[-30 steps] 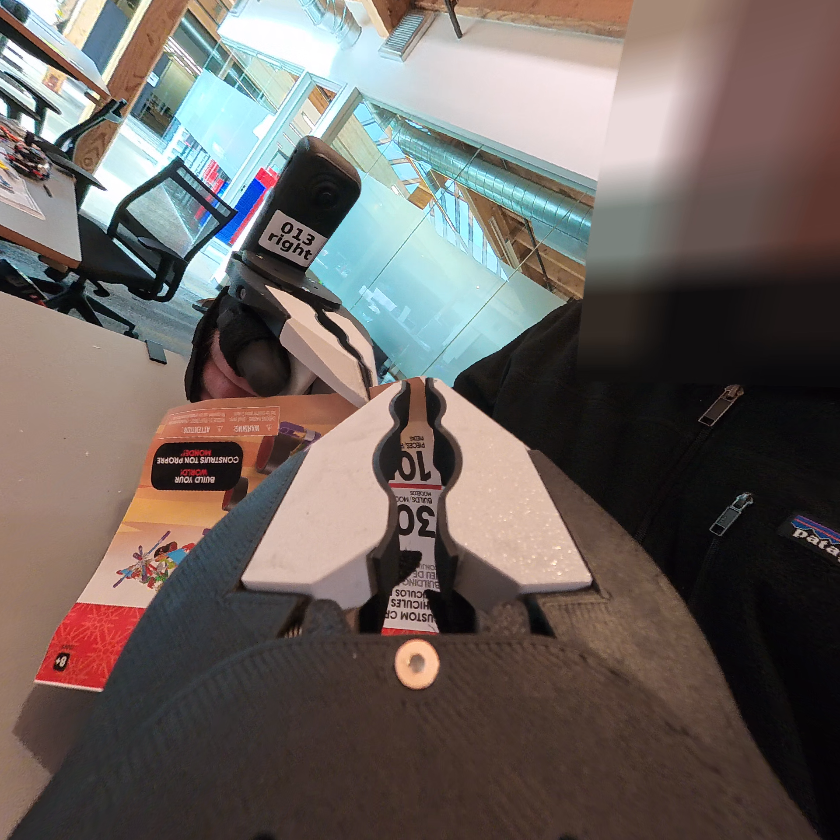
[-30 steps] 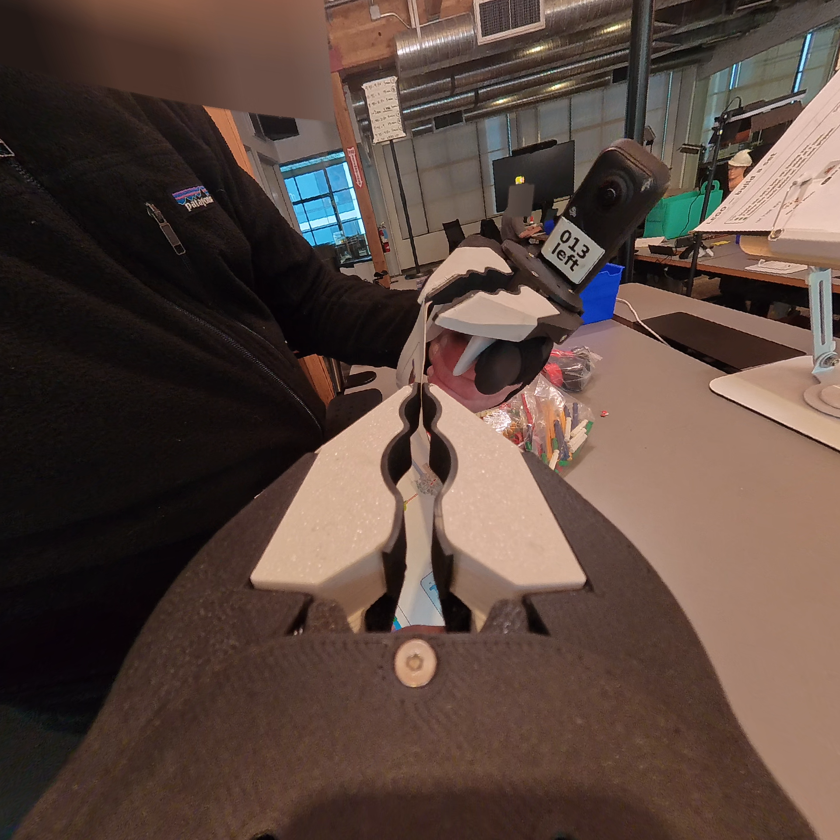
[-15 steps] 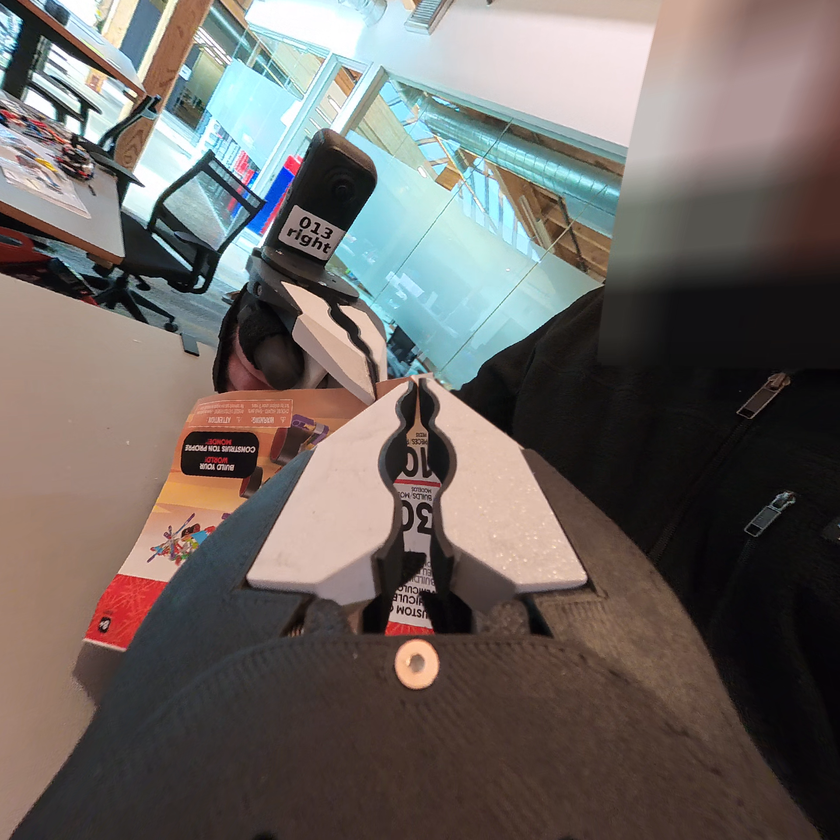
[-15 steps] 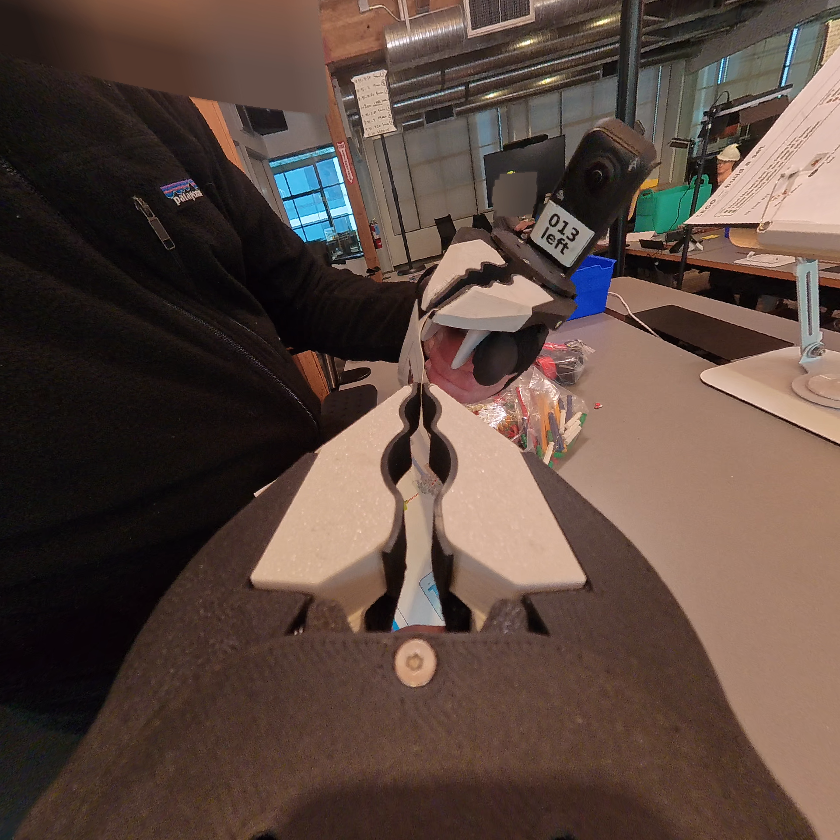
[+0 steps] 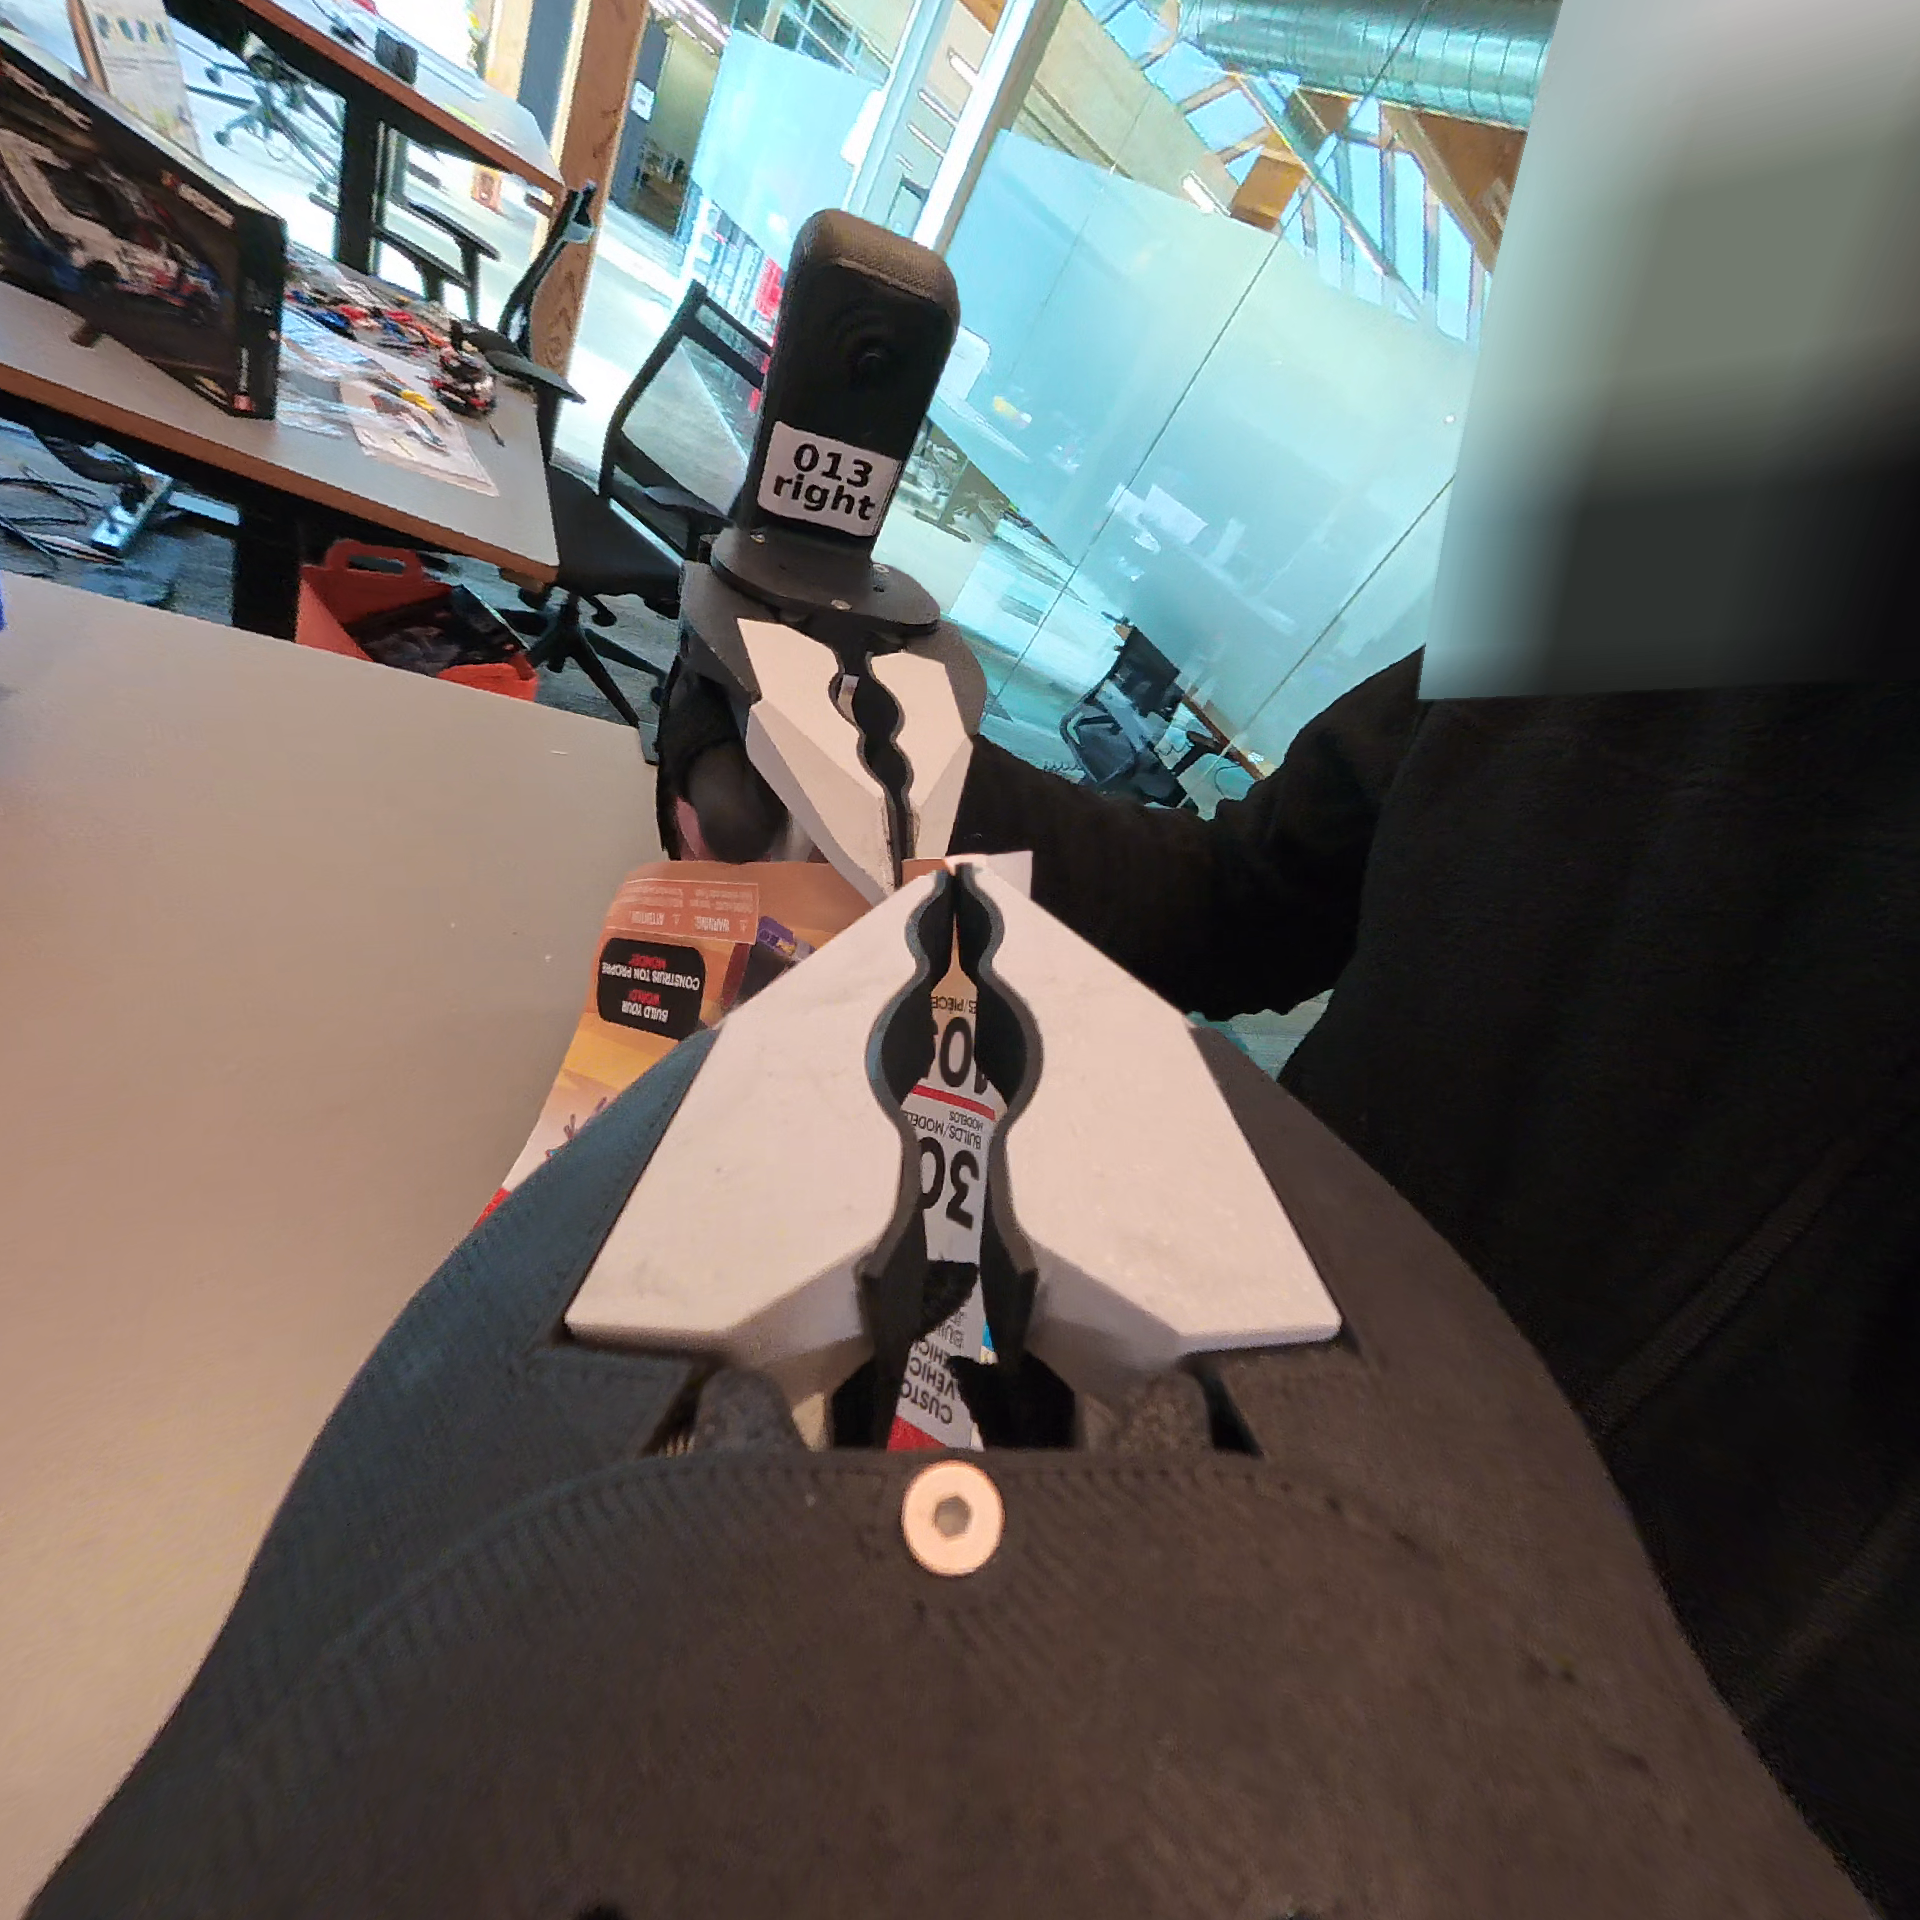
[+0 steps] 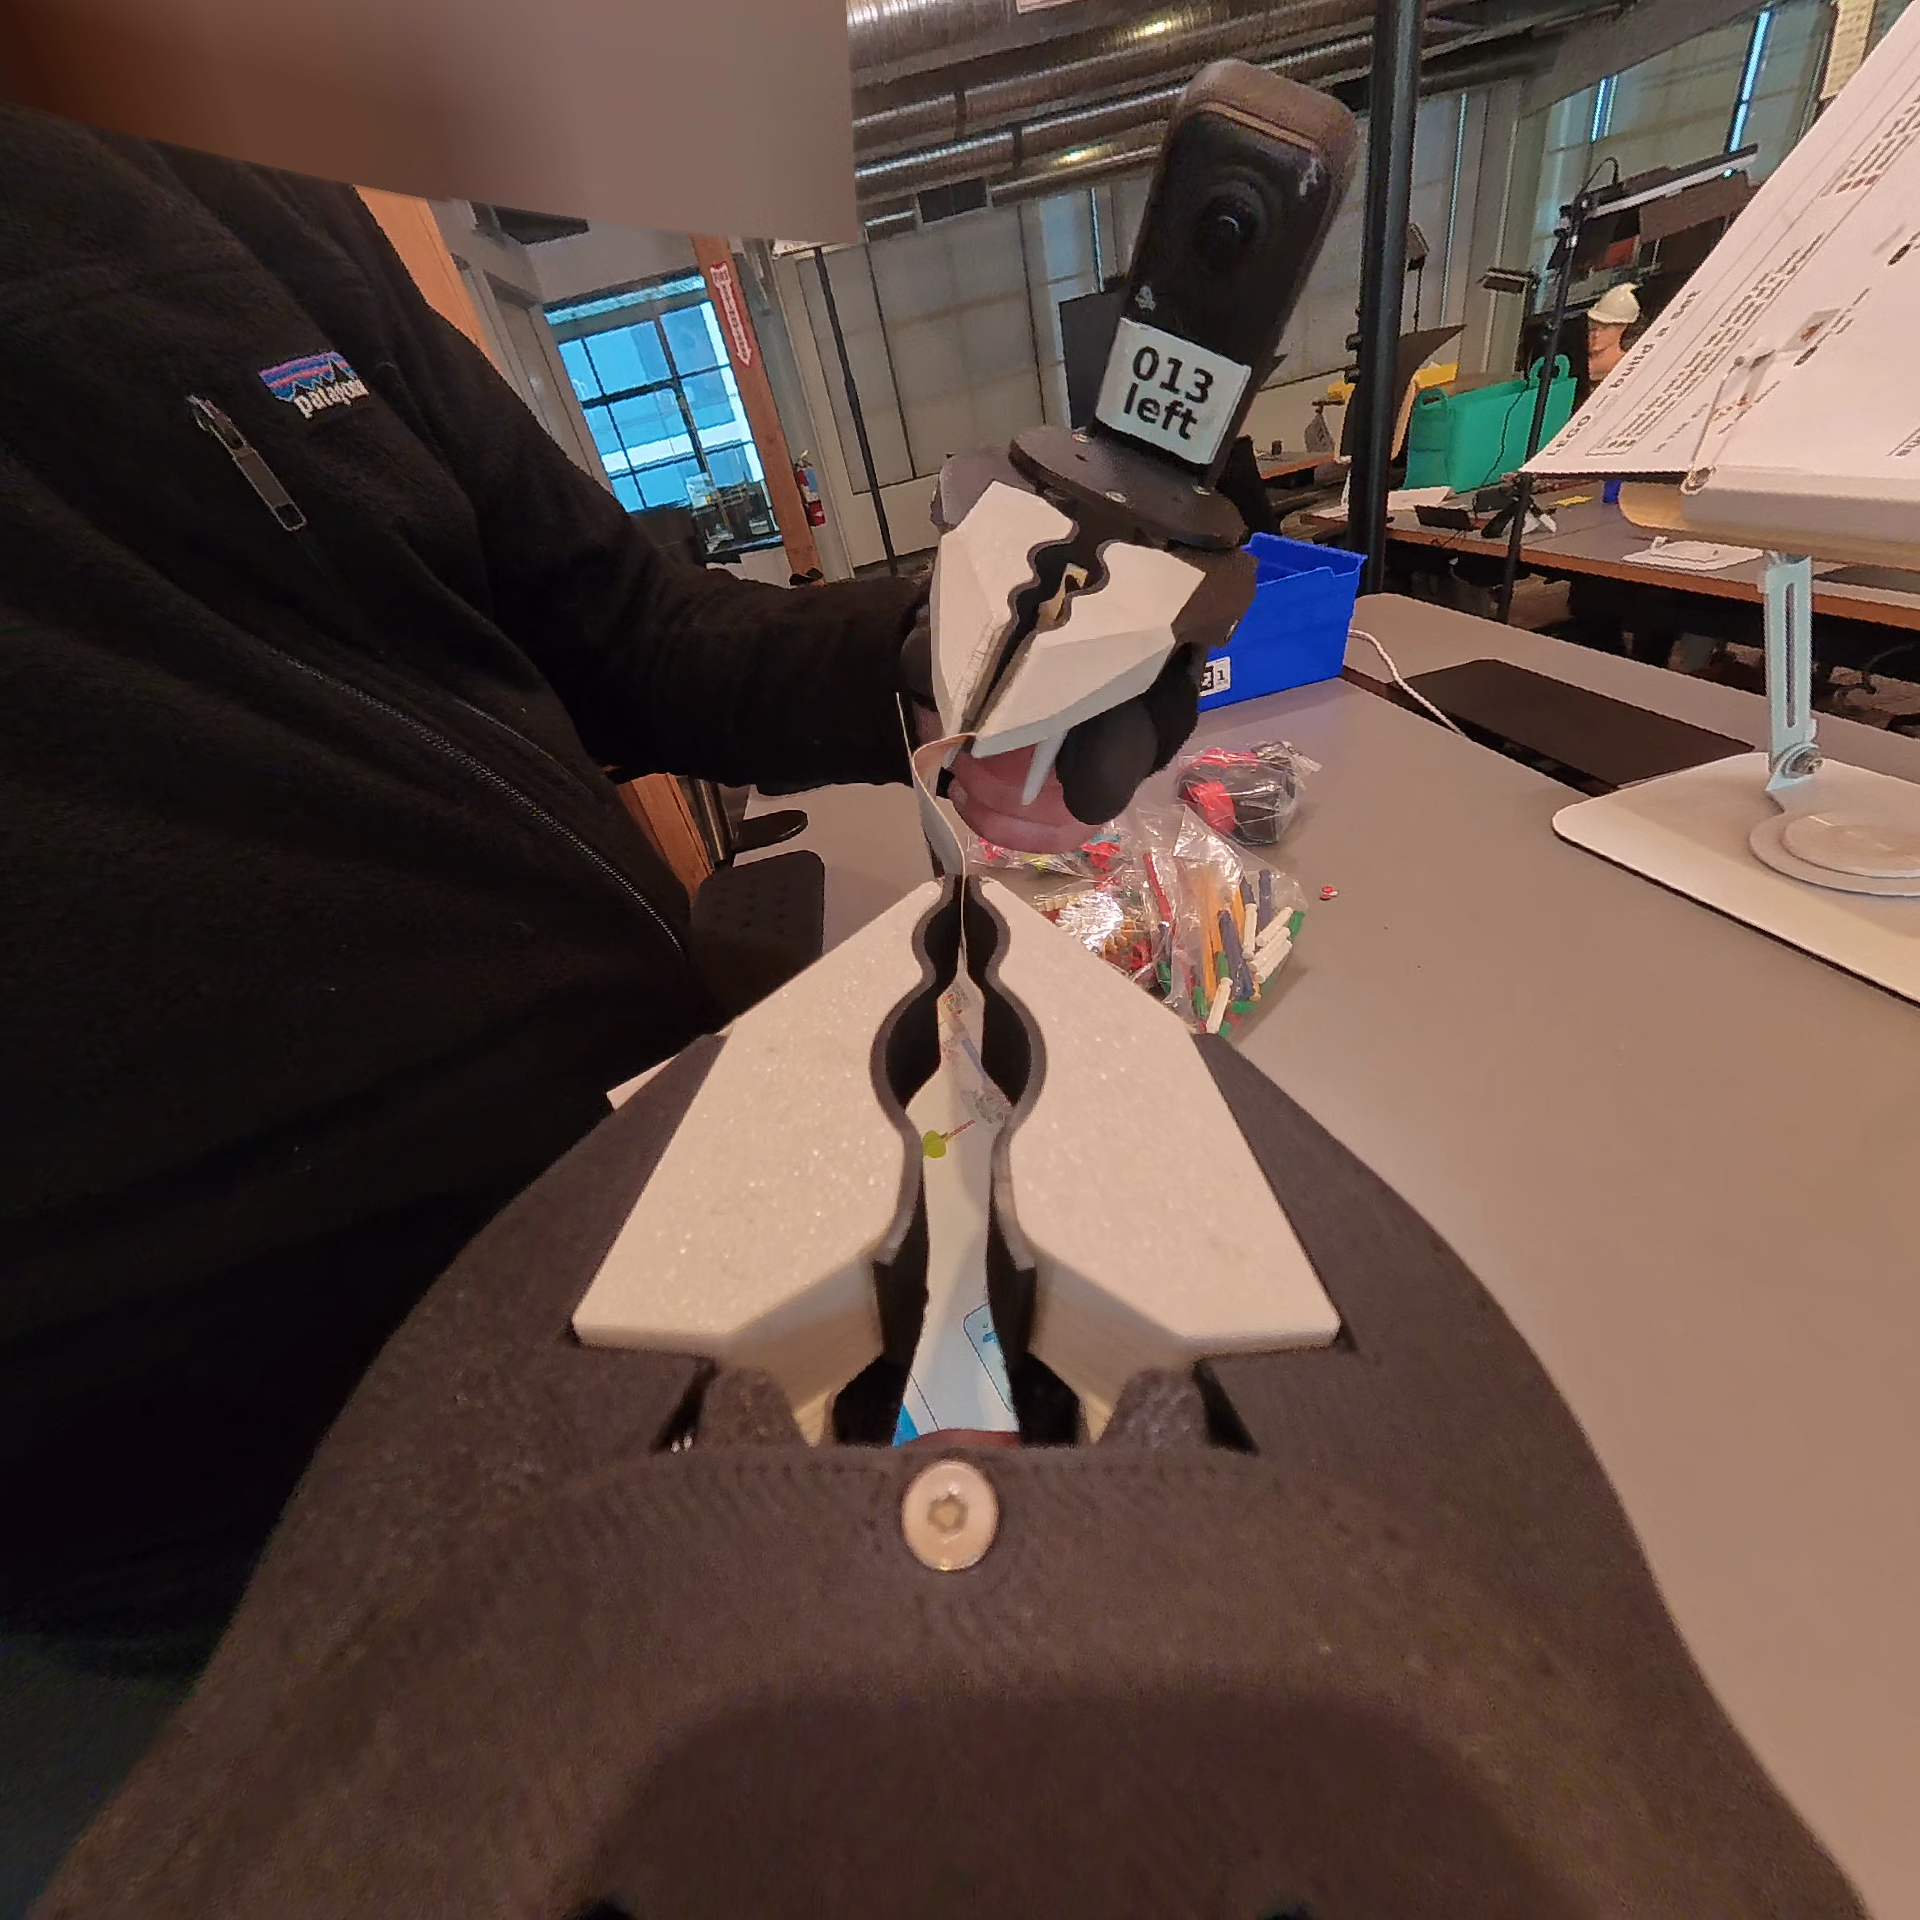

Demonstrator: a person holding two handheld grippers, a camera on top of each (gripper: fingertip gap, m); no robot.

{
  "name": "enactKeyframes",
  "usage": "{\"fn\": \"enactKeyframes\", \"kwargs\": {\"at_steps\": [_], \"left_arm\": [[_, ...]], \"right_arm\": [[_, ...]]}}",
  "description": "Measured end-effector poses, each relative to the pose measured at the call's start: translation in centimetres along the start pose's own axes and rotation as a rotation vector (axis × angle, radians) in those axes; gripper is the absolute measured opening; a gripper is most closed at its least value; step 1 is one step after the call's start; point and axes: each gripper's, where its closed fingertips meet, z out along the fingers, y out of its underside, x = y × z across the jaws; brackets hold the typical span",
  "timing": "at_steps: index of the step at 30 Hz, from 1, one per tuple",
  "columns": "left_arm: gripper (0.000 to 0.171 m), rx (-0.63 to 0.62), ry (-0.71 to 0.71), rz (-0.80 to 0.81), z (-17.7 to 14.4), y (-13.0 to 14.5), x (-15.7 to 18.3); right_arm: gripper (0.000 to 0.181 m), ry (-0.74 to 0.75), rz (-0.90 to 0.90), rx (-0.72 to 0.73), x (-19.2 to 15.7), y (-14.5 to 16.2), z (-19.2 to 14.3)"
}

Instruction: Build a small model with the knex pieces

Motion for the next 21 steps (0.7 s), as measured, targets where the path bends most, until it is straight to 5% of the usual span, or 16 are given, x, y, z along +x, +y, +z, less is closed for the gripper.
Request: {"fn": "enactKeyframes", "kwargs": {"at_steps": [4, 9, 21], "left_arm": [[0.0, 0.013, -0.056, 0.021, -0.2, 0.0, -0.5], [0.0, 0.026, -0.096, 0.011, -0.5, 0.7, -1.4], [0.0, 0.124, -0.077, -0.116, -0.5, 0.3, -2.2]], "right_arm": [[0.003, 0.05, 0.008, 0.015, 0.5, -0.3, -0.1], [0.027, 0.16, -0.019, -0.028, 1.4, -0.1, -0.1], [0.02, 0.46, -0.365, -0.204, 0.7, -0.5, 1.3]]}}
